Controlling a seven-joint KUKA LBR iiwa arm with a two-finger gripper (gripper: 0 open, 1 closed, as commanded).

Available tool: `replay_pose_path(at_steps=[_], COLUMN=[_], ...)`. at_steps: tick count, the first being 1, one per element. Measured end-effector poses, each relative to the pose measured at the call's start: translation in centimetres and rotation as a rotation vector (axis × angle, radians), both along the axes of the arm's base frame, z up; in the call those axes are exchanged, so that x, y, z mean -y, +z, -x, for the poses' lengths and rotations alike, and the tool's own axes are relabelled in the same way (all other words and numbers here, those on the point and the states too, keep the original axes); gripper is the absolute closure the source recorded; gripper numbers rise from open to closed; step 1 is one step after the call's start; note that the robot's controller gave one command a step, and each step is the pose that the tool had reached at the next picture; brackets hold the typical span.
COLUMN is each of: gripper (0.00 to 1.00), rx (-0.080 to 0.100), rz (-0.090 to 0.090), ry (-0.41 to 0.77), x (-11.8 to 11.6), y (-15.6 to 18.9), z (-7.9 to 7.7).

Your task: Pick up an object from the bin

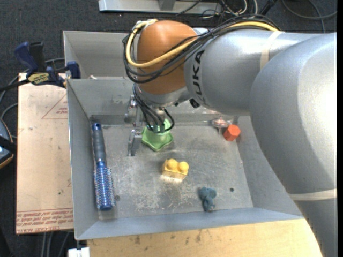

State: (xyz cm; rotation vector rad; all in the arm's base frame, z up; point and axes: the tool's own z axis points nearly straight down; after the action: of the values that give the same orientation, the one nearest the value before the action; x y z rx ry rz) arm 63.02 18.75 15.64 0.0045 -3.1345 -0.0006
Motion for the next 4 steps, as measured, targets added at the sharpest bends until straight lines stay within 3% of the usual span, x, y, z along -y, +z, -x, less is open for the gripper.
replay_pose_path(at_steps=[1,2,3,4], gripper=[0.0,0.0,0.0,0.0], rx=[0.026,0.01,0.006,0.011], rz=[-0.004,0.003,0.002,0.001], ry=[-0.5,-0.523,-0.683,-0.675], x=[12.2,17.2,18.6,18.1], y=[-7.0,-5.5,-5.2,-8.1], z=[-1.6,-0.1,0.7,0.0])
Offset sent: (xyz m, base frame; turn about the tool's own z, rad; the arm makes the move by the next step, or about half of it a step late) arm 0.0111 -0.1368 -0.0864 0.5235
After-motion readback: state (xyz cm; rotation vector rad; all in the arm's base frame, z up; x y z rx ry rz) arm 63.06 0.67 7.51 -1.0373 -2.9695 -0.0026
